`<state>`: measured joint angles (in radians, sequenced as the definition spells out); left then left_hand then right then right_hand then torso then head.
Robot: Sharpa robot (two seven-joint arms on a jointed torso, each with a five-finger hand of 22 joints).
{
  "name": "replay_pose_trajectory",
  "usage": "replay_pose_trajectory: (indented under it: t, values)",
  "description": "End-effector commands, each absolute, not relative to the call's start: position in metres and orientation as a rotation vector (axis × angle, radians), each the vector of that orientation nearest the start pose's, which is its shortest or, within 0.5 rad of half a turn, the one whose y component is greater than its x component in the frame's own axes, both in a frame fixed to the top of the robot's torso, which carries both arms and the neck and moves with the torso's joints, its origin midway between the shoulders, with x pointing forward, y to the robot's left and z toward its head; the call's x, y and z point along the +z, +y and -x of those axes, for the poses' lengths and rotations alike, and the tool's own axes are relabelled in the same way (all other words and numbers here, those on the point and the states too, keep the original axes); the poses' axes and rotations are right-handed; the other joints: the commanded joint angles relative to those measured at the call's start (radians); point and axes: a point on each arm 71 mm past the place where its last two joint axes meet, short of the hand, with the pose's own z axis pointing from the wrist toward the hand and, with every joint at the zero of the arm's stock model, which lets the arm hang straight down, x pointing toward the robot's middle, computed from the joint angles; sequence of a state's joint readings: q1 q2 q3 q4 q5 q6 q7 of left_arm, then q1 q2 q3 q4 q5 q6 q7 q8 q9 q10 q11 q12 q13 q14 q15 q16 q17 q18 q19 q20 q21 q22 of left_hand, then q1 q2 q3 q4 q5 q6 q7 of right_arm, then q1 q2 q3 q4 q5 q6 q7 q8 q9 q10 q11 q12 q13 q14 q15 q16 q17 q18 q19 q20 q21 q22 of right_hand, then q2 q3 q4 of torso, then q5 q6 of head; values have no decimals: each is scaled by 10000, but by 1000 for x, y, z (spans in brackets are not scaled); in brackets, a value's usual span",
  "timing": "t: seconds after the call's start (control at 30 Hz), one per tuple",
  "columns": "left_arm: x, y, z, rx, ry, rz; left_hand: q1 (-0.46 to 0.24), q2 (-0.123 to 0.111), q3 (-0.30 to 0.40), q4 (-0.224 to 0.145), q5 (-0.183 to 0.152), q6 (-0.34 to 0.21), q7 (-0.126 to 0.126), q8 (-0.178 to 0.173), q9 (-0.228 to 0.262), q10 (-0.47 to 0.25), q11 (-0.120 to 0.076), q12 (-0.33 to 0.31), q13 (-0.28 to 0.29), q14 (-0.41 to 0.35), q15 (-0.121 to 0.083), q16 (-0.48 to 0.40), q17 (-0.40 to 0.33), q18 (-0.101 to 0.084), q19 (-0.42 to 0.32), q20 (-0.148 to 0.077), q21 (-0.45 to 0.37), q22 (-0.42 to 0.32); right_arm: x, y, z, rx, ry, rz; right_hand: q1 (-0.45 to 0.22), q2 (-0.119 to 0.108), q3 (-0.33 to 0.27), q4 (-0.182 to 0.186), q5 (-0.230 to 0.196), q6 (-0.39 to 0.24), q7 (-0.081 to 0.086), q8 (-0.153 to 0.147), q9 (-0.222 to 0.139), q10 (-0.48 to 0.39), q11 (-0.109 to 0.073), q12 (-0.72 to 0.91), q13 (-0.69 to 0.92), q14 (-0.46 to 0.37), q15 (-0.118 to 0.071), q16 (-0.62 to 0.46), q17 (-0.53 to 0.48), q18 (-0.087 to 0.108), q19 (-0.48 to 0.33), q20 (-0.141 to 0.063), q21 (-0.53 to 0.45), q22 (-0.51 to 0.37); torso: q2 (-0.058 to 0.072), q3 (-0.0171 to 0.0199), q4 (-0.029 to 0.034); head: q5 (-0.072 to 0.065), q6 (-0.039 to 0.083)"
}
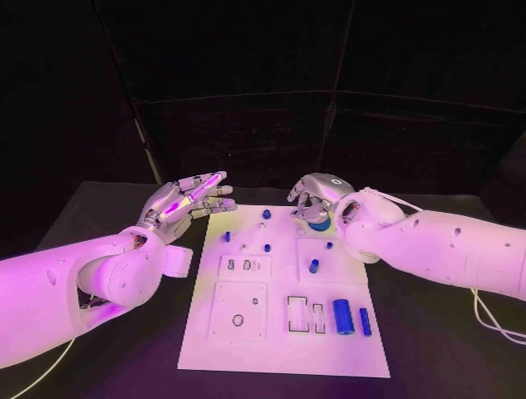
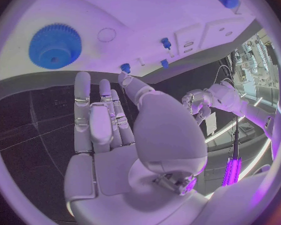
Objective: Assemble the parts on the task board
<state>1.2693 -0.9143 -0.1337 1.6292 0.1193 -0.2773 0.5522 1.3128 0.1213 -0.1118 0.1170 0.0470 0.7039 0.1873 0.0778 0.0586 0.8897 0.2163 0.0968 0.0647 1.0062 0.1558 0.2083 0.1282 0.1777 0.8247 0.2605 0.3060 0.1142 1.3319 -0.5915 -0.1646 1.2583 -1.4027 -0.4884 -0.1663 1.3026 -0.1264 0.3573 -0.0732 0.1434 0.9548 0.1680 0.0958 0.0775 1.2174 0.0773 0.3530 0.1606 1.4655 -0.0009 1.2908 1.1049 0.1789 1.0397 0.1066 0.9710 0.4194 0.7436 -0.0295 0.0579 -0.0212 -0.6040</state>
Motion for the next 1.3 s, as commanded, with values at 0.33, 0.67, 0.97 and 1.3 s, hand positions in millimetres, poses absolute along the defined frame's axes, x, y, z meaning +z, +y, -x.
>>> replay_pose_trajectory:
  t: [0.33,0.67,0.97,1.3]
  values:
    - [-164,214,-470,-16891,13242,11147,-56,118,-70,-25,15,11,870,-42,4,-22,16,-61,-7,-30,68,-65,-14,34,-20,87,-71,-33,-149,-204,-548,5013,16702,-1816,98,-43,-1713,1040,650,-685,-91,167,-54,-168,-75,7618,7046,669,-94,1644,2388,-98,1148,-133,595,865,-27,18,-123,-108,41]
    - [-165,211,-470,-16917,13297,11147,-59,138,-76,-33,15,36,873,-46,9,-8,21,-70,-4,-53,78,-97,-18,26,-63,95,-107,-56,-156,-201,-558,4367,17688,-1112,285,-112,-2330,1576,652,-1269,78,-16,-98,-76,69,8313,7927,829,36,2239,3444,-248,1694,-31,1254,1918,-6,17,-82,-161,11]
    - [-165,211,-471,-16949,13307,11140,-58,141,-76,-35,15,34,873,-47,9,-7,22,-71,-4,-54,79,-100,-19,26,-69,95,-112,-60,-160,-197,-560,4204,17852,-779,505,-47,-2375,1695,682,-1299,102,8,-75,-73,93,8403,8064,840,63,2302,3550,-265,1745,-2,1343,2050,-16,6,-98,-166,-41]
    - [-165,211,-471,-16956,13309,11138,-58,141,-76,-35,15,34,873,-47,9,-7,22,-71,-4,-54,79,-100,-19,26,-69,95,-112,-60,-166,-197,-559,3963,18074,-494,735,15,-2331,1670,742,-1239,95,78,-53,45,89,8607,8359,843,66,2332,3596,-268,1747,7,1387,2098,-15,15,-97,-189,-59]
